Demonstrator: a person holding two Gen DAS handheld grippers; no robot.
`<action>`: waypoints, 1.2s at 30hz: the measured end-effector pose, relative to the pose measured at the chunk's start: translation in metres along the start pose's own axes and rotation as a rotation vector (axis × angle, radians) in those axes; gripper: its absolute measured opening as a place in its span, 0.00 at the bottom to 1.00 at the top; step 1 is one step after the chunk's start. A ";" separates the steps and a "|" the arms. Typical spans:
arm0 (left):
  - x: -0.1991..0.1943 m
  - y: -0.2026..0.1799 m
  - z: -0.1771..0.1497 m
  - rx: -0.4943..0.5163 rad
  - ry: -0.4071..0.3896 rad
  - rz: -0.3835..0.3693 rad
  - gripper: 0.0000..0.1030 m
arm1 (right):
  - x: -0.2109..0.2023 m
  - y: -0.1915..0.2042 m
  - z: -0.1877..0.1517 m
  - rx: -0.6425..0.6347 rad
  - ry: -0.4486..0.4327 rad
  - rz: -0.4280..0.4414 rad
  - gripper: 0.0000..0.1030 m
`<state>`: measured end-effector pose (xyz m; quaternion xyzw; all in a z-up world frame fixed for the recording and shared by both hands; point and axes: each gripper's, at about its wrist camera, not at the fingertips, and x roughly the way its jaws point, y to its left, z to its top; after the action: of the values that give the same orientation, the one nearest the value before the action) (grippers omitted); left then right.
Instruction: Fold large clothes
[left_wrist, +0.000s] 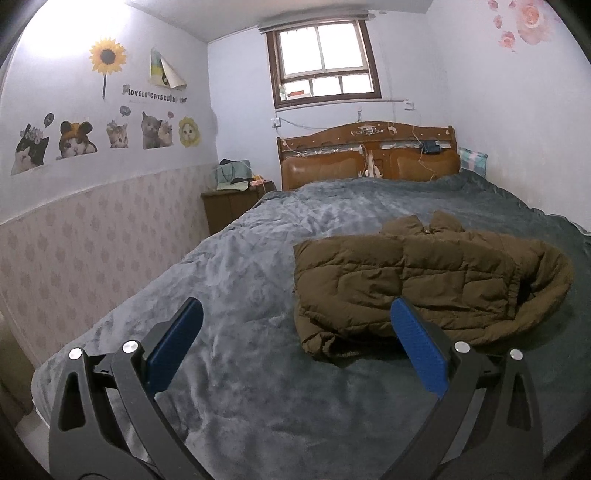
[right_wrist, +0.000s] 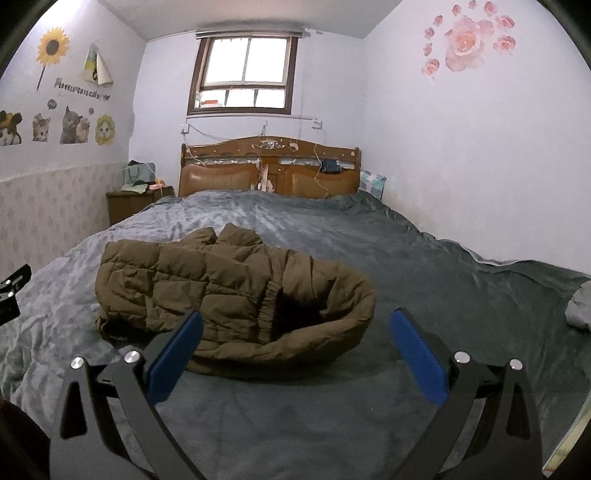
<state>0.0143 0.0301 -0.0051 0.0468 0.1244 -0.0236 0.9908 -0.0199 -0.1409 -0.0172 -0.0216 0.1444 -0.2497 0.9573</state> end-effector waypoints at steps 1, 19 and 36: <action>0.003 0.001 -0.001 0.012 0.032 0.000 0.97 | 0.000 0.000 0.000 0.000 0.001 0.000 0.98; 0.003 0.004 0.003 0.026 0.051 0.003 0.97 | 0.002 -0.002 -0.001 -0.007 0.001 -0.004 0.98; 0.003 0.003 0.001 0.023 0.037 0.002 0.97 | -0.003 0.001 -0.001 -0.006 -0.007 0.006 0.98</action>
<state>0.0177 0.0328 -0.0044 0.0587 0.1423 -0.0232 0.9878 -0.0220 -0.1381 -0.0177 -0.0251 0.1418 -0.2462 0.9585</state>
